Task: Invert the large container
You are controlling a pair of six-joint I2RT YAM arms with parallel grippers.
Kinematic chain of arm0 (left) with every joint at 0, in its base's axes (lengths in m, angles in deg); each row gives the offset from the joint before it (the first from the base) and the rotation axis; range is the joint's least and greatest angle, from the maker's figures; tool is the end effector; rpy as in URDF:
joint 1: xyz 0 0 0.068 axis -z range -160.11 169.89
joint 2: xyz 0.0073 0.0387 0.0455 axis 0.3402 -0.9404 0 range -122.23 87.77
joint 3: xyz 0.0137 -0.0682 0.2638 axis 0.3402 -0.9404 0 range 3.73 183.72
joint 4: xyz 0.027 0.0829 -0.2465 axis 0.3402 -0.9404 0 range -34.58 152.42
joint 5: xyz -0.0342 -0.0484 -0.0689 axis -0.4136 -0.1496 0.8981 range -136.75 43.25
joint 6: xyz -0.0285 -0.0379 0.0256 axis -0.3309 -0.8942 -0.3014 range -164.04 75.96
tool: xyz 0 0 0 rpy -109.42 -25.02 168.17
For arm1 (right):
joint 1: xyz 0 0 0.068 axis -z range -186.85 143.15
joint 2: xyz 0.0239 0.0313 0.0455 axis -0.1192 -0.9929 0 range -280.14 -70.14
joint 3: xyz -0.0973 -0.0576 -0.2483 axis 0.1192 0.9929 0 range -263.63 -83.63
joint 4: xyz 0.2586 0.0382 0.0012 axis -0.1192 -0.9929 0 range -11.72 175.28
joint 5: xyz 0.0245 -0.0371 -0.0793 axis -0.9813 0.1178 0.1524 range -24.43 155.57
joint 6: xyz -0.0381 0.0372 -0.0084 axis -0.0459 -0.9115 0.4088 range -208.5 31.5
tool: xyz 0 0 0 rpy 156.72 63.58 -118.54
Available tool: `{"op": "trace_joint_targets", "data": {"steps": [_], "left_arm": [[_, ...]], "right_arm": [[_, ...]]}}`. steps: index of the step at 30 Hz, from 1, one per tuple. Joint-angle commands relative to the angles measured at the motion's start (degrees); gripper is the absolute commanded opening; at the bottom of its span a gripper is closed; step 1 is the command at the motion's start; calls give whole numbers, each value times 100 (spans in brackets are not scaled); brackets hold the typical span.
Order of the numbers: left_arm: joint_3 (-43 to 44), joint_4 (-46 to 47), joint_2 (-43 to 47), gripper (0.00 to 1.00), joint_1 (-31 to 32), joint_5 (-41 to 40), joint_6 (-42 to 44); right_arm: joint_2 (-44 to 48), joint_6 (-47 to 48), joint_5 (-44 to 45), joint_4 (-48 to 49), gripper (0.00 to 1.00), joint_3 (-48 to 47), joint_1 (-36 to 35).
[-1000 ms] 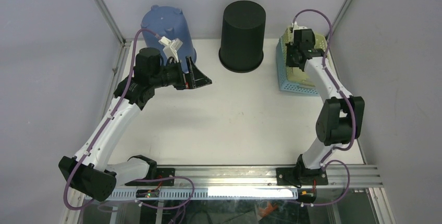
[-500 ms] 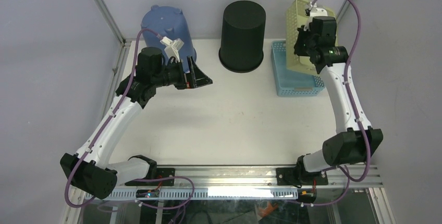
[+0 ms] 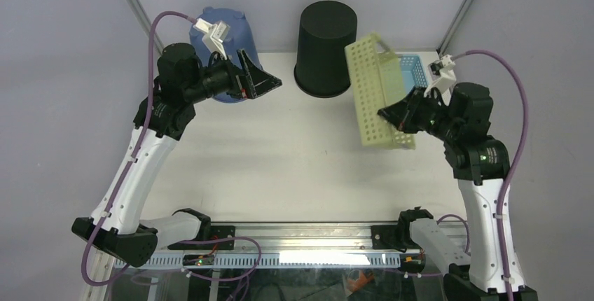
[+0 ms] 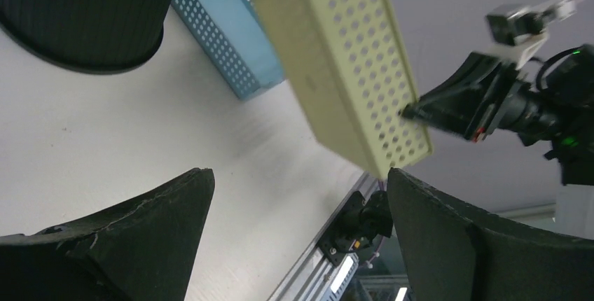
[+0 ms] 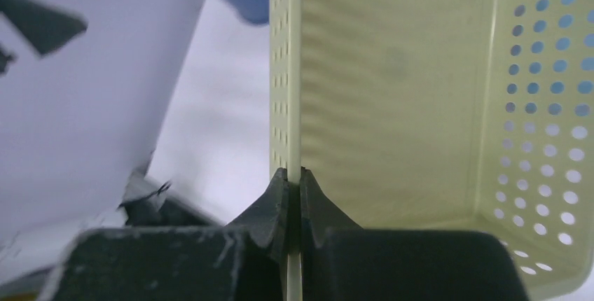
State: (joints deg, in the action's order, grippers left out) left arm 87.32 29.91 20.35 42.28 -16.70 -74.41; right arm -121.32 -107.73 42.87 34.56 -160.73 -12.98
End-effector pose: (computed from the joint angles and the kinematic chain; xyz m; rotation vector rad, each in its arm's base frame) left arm 0.2131 -0.1071 0.4537 0.2531 1.9540 -1.1075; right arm 0.1433 0.0292 0.4355 -0.0273 2.0323 0.6778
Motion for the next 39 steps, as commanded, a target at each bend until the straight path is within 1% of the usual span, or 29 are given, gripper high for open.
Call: {"op": "trace_joint_targets", "data": {"steps": [1, 4, 6, 7, 11, 13, 14, 15, 18, 20, 23, 26, 27, 28, 29, 30, 33, 38, 39], "left_arm": [[328, 537, 98, 99, -68, -101, -171], [320, 810, 277, 99, -66, -187, -298], [256, 1014, 398, 99, -68, -306, -456], [191, 1127, 455, 99, -66, -309, -539], [-141, 1757, 661, 99, -64, -130, -942], [-184, 1971, 714, 99, -64, -86, -1059], [-192, 2100, 735, 99, -68, -46, -1109], [-186, 2223, 738, 99, -68, -1, -1183], [-166, 2576, 705, 99, -68, 212, -1441], [-188, 2768, 691, 99, -68, 302, -1583], [-207, 2881, 686, 99, -66, 342, -1656], [-252, 2875, 738, 99, -68, 333, -1640], [-291, 2881, 765, 99, -62, 319, -1635], [-316, 2880, 787, 99, -68, 312, -1631], [-346, 2882, 806, 99, -67, 307, -1630], [-358, 2871, 813, 99, -67, 309, -1630], [-379, 2827, 818, 99, -66, 309, -1593], [-471, 2785, 777, 99, -68, 352, -1533], [-506, 2783, 762, 99, -68, 384, -1538]], "right_arm": [[220, -708, -2467, 745, 0, 1019, -139], [475, -1479, -2659, 1748, 0, 1722, -579], [585, -2179, -2538, 2933, 0, 2232, -1124], [583, -2448, -2388, 3366, 0, 2432, -1450], [124, -2882, -1543, 4387, 0, 2804, -2964], [-213, -3215, -1239, 5172, 0, 2937, -3482], [-416, -3562, -1208, 5723, 0, 3019, -3630], [-645, -3742, -1239, 6321, 0, 3103, -3678], [-1481, -4774, -1235, 8357, 0, 3276, -3994], [-2212, -5419, -1255, 9702, 0, 3147, -4169], [-3448, -6467, -1167, 11295, 0, 2765, -4380], [-4736, -7759, -798, 13137, 0, 2581, -4483], [-5081, -8178, -594, 13944, 0, 2581, -4499], [-5354, -8479, -367, 14372, 0, 2619, -4506], [-5526, -8662, -256, 14461, 0, 2691, -4510], [-5579, -8642, -193, 14456, 0, 2813, -4511], [-5511, -8343, -102, 14047, 0, 3304, -4496], [-5061, -7548, 82, 12515, 0, 4146, -4452], [-4967, -7401, 164, 12280, 2, 4296, -4451]]}}
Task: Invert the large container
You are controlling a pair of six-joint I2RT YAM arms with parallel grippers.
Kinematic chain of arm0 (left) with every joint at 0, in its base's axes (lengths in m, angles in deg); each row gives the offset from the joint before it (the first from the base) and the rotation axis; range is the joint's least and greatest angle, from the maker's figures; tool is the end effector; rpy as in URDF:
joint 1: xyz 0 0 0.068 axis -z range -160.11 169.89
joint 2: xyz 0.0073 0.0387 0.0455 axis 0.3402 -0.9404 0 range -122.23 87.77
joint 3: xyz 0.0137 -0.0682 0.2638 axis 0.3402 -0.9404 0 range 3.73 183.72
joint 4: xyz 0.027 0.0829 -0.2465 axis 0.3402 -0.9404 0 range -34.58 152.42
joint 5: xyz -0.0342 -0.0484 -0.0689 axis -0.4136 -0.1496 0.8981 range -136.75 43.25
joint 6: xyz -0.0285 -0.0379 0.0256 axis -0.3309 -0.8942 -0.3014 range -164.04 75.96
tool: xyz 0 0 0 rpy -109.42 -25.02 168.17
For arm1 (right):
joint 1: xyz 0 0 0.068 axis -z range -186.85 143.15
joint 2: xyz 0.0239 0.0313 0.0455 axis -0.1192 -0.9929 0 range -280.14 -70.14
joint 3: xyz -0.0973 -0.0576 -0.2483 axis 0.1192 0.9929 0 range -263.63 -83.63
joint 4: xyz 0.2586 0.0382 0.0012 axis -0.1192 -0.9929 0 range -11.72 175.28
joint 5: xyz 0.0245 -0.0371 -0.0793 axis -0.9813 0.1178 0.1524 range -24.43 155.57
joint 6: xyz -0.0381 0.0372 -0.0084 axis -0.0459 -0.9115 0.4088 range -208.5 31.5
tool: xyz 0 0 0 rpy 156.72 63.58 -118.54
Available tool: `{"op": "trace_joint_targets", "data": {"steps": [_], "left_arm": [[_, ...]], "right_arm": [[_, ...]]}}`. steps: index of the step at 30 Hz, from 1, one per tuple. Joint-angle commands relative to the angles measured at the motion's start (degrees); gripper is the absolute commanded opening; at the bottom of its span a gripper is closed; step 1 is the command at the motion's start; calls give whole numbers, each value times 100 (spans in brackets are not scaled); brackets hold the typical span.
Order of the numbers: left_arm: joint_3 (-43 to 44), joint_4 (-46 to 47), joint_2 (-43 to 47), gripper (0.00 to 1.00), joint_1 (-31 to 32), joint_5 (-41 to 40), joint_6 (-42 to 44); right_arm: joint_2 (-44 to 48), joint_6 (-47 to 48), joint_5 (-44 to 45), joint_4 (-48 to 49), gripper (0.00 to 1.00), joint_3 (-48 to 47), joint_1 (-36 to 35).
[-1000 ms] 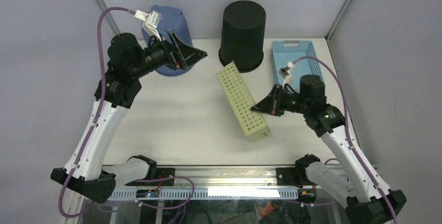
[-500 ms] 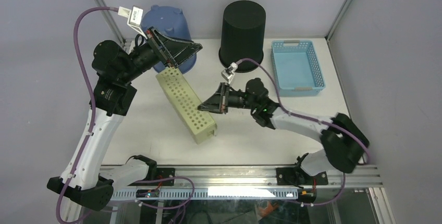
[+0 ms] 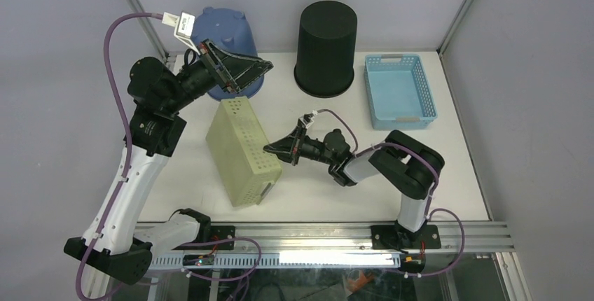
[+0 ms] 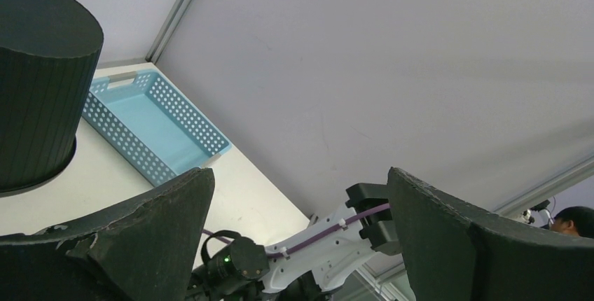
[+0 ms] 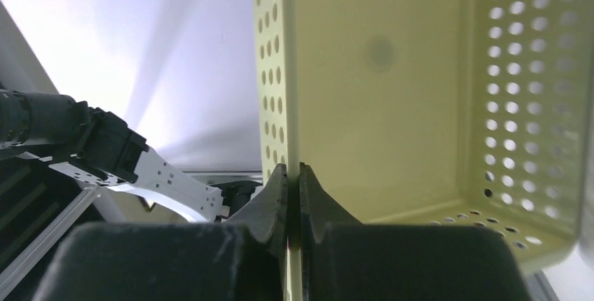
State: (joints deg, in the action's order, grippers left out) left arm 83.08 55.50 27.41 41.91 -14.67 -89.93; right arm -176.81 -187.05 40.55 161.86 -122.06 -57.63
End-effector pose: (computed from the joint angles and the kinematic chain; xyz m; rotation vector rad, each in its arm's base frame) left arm 0.1815 -0.0938 0.5013 0.2042 1.5221 -1.3447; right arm 0.2080 0.2787 0.1766 0.3288 1.9688 2.2714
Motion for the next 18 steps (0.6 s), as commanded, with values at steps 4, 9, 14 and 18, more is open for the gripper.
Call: {"op": "trace_joint_targets", "data": {"steps": [4, 9, 14, 18], "left_arm": [[-309, 251, 15, 99, -31, 281, -68], [-566, 215, 38, 99, -31, 255, -7], [-751, -92, -90, 99, -24, 233, 240], [-983, -593, -154, 99, -22, 31, 660]], "right_arm": [[973, 1117, 657, -1596, 34, 830, 85], [2000, 2820, 1058, -5618, 78, -93, 189], [2652, 4581, 2647, -9540, 91, -1716, 324], [3103, 5391, 3731, -10955, 93, -2118, 713]]}}
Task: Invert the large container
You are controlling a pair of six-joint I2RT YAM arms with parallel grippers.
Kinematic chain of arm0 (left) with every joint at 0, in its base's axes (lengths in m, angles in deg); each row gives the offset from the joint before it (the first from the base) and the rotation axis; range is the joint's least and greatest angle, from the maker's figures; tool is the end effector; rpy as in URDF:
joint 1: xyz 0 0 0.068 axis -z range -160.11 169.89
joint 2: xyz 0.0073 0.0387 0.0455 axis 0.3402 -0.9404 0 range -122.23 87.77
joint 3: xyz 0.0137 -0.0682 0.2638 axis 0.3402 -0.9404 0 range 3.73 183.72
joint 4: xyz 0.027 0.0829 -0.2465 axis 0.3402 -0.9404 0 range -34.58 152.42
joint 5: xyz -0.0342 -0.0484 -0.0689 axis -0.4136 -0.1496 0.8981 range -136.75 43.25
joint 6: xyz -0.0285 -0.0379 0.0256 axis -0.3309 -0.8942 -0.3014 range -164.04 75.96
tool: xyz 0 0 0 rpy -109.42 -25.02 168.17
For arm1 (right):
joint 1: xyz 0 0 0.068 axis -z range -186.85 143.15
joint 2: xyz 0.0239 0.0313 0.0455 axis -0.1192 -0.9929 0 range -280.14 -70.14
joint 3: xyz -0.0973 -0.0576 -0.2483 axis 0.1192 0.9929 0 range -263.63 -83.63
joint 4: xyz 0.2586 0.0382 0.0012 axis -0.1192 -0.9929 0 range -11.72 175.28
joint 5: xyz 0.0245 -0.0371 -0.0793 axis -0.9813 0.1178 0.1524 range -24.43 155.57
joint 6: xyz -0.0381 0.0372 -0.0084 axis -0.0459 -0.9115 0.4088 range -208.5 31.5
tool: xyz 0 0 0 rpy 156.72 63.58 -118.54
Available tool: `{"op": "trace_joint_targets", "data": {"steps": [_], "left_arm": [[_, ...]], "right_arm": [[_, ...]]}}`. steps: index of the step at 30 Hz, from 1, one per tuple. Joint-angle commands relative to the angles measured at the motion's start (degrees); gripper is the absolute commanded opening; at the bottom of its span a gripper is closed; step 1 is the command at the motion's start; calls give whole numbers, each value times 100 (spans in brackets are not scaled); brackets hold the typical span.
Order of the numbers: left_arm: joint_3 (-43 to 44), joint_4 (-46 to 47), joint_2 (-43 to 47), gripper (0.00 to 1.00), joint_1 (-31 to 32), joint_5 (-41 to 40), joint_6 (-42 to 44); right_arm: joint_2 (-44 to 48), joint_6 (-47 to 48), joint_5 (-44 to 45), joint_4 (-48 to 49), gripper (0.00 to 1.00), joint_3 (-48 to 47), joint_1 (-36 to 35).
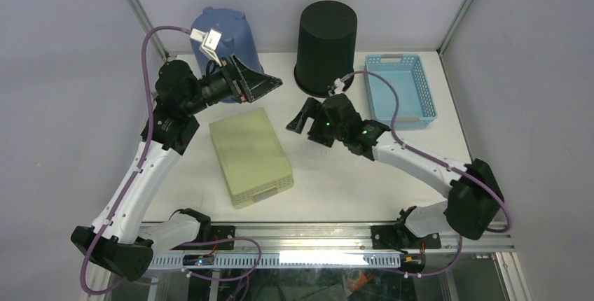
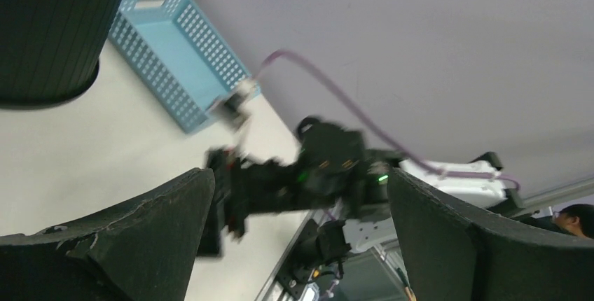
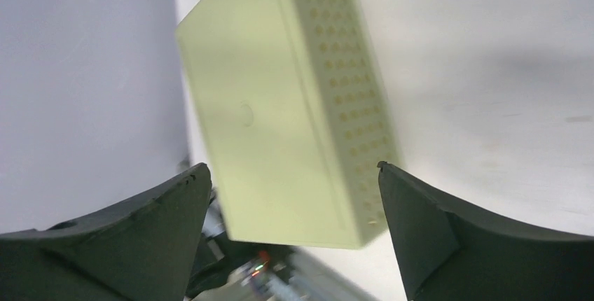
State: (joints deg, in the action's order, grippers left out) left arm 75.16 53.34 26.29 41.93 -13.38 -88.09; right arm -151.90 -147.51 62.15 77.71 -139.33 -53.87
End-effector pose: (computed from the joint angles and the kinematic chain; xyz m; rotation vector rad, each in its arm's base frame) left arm 0.2045 -0.1039 0.4485 0.1784 1.7183 -1.3305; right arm 0.2165 0.2354 0.2604 0.2108 2.3736 1.0628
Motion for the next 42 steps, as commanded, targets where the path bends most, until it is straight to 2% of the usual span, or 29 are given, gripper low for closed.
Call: {"op": "trace_joint_targets", "data": {"steps": [1, 4, 6, 11, 15, 18, 22, 27, 30, 33, 34, 35, 39, 42], "left_arm": [[-266, -536, -71, 99, -20, -162, 589], [-555, -942, -241, 99, 37, -252, 822], [-850, -1006, -371, 99, 209, -296, 909], [-951, -1531, -1136, 99, 1234, -1333, 1513], [-992, -1223, -1449, 99, 1727, -1618, 1505], [-934, -1159, -1820, 99, 1914, -1730, 1633], [-1022, -1485, -2345, 99, 1925, -2288, 1935], [-1313, -1146, -2642, 99, 1924, -2049, 1895], [-1377, -1044, -2745, 99, 1919, -2004, 1789], [-1455, -1143, -2689, 99, 1926, -2265, 1751], [-1488, -1190, -2639, 99, 1913, -2361, 1749], [-1519, -1239, -2581, 99, 1917, -2471, 1762], [-1538, -1530, -2260, 99, 1787, -2676, 1803], [-1478, -1658, -1894, 99, 1522, -2598, 1799]], "right_arm": [[749, 1589, 1817, -2768, 94, -413, 373], [1118, 2096, 2494, -3243, 97, -460, 837], [1290, 2620, 2685, -3405, 98, -518, 1409], [1208, 3935, 2341, -3007, 97, -757, 2715], [457, 4573, 2088, -2714, 90, -1272, 3248], [-286, 4952, 1734, -2516, 82, -1757, 3397], [-1430, 5123, 1429, -2764, 73, -2568, 3484], [-2161, 5144, 1220, -2680, 62, -2945, 3598], [-2401, 5149, 1157, -2720, 45, -3036, 3684], [-2327, 5100, 961, -2759, 20, -2965, 3700], [-2232, 5056, 879, -2746, 7, -2908, 3701], [-2097, 5004, 780, -2750, 0, -2858, 3701], [-1306, 4577, 60, -2789, 0, -2500, 3696], [-280, 3864, -788, -2652, 0, -1974, 3698]]}}
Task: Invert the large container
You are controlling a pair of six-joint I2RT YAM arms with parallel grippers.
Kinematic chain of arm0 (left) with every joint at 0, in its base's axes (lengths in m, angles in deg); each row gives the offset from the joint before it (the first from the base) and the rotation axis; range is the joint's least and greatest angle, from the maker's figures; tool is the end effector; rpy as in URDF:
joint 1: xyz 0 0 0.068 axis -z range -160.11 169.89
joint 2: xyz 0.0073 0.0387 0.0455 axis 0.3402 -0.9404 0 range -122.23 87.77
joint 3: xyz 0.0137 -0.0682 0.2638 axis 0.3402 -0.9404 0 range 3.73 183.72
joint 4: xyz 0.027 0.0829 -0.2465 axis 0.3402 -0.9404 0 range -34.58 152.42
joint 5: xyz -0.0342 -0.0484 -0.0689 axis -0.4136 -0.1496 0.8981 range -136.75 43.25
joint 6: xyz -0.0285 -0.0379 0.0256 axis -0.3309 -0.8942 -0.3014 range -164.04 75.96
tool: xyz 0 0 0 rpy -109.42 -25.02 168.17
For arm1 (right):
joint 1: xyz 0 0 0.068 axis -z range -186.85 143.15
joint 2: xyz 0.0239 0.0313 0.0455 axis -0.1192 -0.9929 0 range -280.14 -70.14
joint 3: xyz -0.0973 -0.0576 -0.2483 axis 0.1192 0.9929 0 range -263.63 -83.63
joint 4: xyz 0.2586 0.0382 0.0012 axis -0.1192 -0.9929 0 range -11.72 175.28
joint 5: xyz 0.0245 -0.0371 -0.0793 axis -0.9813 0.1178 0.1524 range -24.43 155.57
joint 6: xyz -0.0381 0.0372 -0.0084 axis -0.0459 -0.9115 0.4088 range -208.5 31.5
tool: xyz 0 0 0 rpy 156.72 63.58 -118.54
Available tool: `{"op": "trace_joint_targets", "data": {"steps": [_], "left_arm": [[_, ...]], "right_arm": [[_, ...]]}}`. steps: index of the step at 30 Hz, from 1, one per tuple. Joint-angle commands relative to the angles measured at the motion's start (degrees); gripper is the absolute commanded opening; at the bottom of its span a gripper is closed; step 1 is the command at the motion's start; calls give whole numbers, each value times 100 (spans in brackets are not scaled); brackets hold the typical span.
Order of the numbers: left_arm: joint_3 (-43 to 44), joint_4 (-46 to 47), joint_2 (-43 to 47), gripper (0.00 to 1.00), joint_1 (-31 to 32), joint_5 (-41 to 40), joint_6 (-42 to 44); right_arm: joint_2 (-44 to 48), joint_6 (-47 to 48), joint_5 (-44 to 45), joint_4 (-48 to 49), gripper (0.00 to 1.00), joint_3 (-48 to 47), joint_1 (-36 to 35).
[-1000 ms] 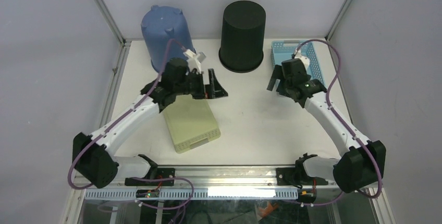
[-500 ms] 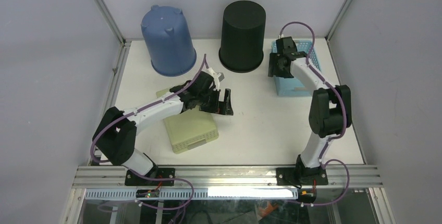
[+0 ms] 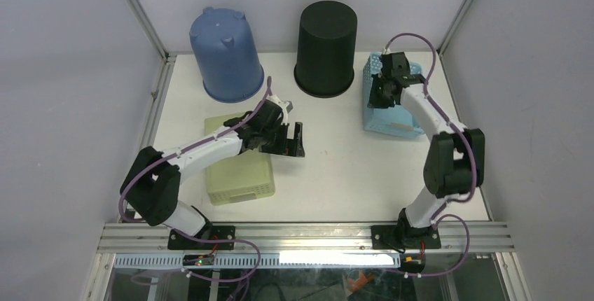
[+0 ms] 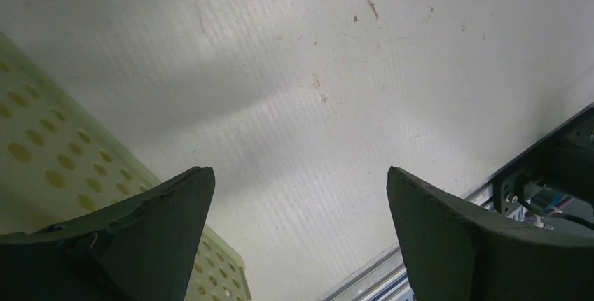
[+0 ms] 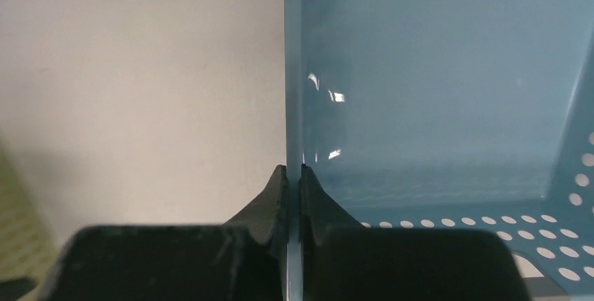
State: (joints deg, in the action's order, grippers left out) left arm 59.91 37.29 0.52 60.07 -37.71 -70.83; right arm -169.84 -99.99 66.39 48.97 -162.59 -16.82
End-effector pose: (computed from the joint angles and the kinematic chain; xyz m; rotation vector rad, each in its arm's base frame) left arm 0.2324 -0.2036 0.2115 0.3745 2.6403 -0.6229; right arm 0.3689 0.0643 0.2512 0.0393 2.5708 0.1235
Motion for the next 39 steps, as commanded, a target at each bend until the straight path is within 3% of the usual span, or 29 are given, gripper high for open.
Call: {"op": "trace_joint_targets", "data": {"steps": [1, 6, 10, 15, 17, 22, 24, 29, 31, 35, 39], "left_arm": [[81, -107, 804, 99, -402, -116, 73], [186, -273, 1312, 99, -1329, 393, 46], [531, -391, 1464, 99, -1698, 476, 12], [951, -441, 1410, 99, -1755, 463, -130], [1053, -462, 1386, 99, -1764, 325, -126], [1248, -644, 1584, 99, -1828, -101, -179], [1318, -675, 1729, 99, -1870, -183, -186], [1636, -925, 1915, 99, -1917, -439, -193], [1679, -928, 1991, 99, -1925, -432, -217], [1737, -923, 1961, 99, -1918, -286, -211], [1743, -924, 1862, 99, -1922, -185, -181]], "right_arm": [[1843, -1132, -1425, 259, 0, 543, -11], [3464, -2583, -2463, 590, 0, 1538, -115], [4479, -3720, -2681, 906, 0, 2227, -619], [5453, -5509, -2967, 3006, 0, 3700, -1371], [5406, -5749, -2939, 3563, 0, 4020, -1720], [4357, -5526, -2736, 4274, 0, 3735, -2820], [3895, -5546, -2758, 5098, 0, 3759, -2966], [2969, -6983, -3236, 7967, 0, 4209, -2982], [2722, -7340, -3334, 8668, 0, 4364, -2935], [2731, -7521, -3489, 8764, 0, 5006, -2661], [3317, -7576, -3651, 8518, 0, 6135, -1942]]}}
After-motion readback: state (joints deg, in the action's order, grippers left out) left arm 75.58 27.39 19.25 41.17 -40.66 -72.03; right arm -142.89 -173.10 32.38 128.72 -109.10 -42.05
